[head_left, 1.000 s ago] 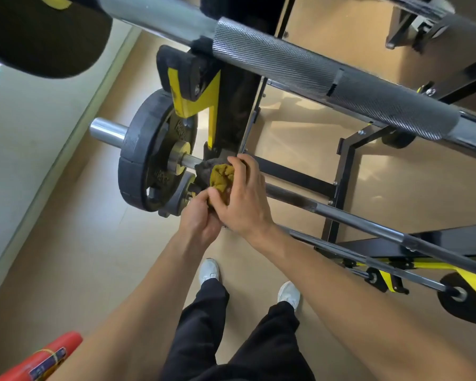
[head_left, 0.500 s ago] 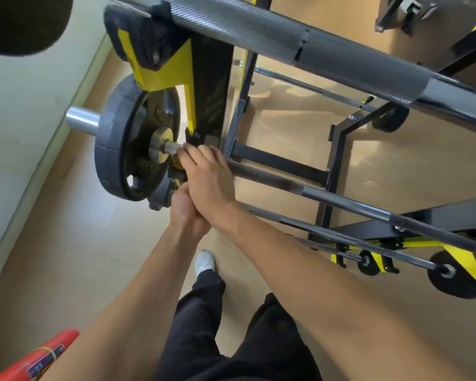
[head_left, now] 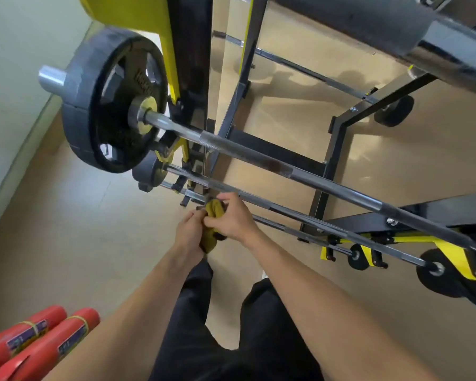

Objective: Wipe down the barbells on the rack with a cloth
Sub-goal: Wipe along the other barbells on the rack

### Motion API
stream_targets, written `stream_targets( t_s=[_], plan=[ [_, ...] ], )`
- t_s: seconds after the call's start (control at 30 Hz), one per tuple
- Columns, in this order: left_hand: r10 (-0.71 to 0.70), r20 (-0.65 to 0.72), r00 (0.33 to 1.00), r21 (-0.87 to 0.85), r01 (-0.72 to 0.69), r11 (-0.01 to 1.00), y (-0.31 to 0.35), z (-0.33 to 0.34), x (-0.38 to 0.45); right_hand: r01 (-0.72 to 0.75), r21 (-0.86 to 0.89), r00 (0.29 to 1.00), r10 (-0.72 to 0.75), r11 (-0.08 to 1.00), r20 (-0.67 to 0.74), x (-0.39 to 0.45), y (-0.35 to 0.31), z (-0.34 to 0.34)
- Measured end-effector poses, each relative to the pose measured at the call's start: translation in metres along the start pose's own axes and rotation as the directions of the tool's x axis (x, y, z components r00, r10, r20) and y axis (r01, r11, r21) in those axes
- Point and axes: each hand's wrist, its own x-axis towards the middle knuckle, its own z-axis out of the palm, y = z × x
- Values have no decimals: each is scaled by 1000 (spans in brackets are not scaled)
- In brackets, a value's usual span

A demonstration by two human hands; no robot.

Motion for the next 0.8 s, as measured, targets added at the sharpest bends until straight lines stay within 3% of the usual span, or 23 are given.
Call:
stream_targets(
  t_s=[0.1, 0.2, 0.33, 0.47, 0.57, 0.63, 0.7, 0.73, 0.77, 0.8],
  plan=[
    [5, -176, 984, 143, 21, 990, -19, -10, 15, -86, 175, 956, 31, 981, 293, 0, 31, -23],
    [198, -305, 931, 423, -54, 905, -35, -22, 27, -94, 185, 912, 10, 978, 410, 7, 61, -45],
    [462, -257, 849, 580, -247, 776, -47, -29, 38, -12, -24, 937, 20, 1000, 348, 36, 76, -60],
    [573, -264, 776, 573, -351, 740, -27, -24, 58, 29, 37, 969, -37, 999, 244, 72, 61, -55],
    [557, -266, 787, 451, -409, 793, -11, -26, 78, 196, 126, 980, -196, 972, -13, 93, 32, -45],
    [497, -195, 845, 328, -422, 845, -5, -30, 92, 353, 192, 930, -320, 916, -182, 102, 18, -27],
    [392, -72, 917, 201, -372, 906, 2, -37, 111, 506, -31, 793, -479, 862, -376, 115, 21, 5],
    [345, -10, 938, 181, -338, 924, 4, -42, 121, 518, -228, 733, -566, 824, -378, 125, 27, 22],
    [315, 37, 948, 198, -316, 928, 5, -46, 129, 498, -414, 723, -628, 762, -288, 137, 38, 38],
    [306, 66, 950, 239, -313, 919, 4, -51, 140, 460, -570, 760, -634, 680, -143, 151, 50, 52]
  ],
)
